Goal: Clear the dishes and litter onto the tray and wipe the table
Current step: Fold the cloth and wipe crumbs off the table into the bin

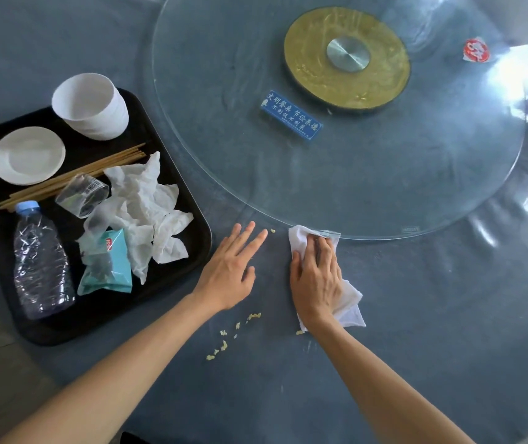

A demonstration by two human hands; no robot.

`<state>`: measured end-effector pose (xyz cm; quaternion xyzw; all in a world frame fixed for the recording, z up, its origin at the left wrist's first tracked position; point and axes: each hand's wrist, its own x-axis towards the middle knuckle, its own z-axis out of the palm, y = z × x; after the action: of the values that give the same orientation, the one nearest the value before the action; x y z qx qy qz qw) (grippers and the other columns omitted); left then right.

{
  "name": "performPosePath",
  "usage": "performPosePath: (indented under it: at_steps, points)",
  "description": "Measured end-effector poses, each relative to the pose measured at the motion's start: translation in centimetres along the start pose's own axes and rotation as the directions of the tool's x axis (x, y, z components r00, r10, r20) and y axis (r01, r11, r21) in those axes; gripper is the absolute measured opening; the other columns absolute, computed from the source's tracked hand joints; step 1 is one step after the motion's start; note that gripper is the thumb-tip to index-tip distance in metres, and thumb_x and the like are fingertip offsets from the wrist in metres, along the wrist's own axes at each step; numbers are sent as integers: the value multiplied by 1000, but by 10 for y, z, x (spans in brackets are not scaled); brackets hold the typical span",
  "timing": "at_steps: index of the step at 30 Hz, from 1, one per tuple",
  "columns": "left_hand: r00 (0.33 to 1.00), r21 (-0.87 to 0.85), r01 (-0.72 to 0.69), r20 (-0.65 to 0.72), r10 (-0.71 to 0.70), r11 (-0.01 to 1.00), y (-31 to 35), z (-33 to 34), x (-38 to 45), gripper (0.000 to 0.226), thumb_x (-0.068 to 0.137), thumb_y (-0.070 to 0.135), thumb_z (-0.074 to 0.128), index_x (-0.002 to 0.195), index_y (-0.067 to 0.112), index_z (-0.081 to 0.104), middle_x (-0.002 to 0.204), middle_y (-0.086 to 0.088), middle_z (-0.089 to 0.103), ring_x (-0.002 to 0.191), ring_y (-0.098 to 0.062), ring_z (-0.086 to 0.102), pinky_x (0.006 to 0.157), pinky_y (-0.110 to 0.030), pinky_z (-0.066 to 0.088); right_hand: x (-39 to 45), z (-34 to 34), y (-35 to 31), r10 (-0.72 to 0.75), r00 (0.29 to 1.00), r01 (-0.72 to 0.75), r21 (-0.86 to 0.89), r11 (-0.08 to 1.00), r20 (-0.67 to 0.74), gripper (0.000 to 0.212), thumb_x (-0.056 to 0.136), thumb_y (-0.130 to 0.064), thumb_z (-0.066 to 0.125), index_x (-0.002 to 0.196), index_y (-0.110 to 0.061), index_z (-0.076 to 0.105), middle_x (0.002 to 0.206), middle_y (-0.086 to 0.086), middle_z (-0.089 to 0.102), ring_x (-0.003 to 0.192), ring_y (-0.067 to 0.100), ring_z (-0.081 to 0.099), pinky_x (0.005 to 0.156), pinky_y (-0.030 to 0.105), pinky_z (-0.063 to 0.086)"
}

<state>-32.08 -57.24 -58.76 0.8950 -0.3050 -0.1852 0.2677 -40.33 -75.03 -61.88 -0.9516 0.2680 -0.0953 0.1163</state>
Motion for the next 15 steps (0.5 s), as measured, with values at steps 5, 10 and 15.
performPosePath:
  at_steps: [5,10,15]
  points:
    - [994,-177,101,-24,-107,979,1,-9,4,81,92,-4,43,162,15,7,170,6,3,154,-3,2,121,-16,12,2,14,-27,98,995,-96,61,994,-37,37,104,-25,59,138,-10,60,140,11,60,135,31,56,99,43,54]
    - [998,-104,67,28,-64,992,-1,-5,-3,65,106,21,36,162,13,6,170,2,2,156,-9,-3,127,-30,6,2,16,-29,-46,996,53,88,995,-77,37,102,-26,53,133,-9,65,134,9,65,123,28,63,88,40,58]
    - [993,-55,114,33,-112,992,-7,-8,-36,68,106,43,22,161,10,1,169,0,-4,156,-8,-4,122,-16,-4,12,20,-54,-302,953,304,147,941,-37,34,99,-21,62,132,-12,66,136,1,64,115,23,67,93,33,53]
